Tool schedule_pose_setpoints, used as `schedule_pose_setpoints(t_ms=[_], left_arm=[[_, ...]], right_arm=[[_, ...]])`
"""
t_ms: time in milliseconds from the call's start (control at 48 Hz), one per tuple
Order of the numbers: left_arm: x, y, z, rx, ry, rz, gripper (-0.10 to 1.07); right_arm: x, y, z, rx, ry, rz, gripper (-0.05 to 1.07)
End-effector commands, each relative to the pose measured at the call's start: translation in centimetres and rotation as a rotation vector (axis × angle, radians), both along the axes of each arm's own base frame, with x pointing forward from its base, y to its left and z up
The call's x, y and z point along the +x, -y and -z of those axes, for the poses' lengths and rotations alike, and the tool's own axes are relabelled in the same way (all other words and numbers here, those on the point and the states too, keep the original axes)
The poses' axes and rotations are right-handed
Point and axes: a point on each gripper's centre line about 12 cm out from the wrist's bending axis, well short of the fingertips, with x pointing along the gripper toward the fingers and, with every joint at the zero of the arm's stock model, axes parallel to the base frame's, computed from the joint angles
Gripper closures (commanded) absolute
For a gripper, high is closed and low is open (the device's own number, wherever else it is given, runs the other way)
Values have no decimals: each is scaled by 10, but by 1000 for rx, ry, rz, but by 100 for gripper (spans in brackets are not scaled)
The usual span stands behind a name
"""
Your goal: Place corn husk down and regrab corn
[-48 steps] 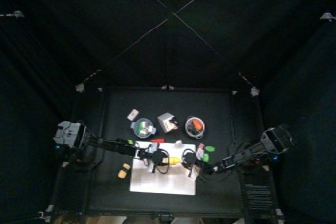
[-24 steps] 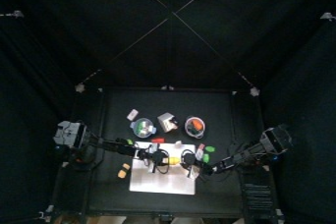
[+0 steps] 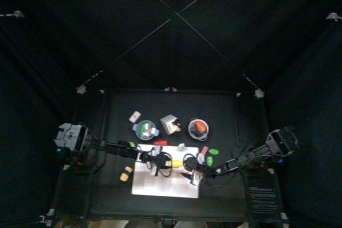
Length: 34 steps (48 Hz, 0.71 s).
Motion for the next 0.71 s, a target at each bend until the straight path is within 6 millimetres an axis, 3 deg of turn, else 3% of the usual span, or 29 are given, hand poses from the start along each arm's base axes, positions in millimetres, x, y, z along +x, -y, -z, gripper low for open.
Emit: schedule_pose_setpoints(t_ms=[0, 479, 688], left_arm=[[1, 1, -10, 19, 36, 23, 46], [3, 6, -15, 34, 53, 52, 46], [5, 7, -18, 33, 59, 52, 46]], right_arm=[[3, 4, -11, 13, 36, -12, 5], [14, 14, -6, 76, 33, -56, 5], [23, 27, -1, 123, 28, -54, 5]])
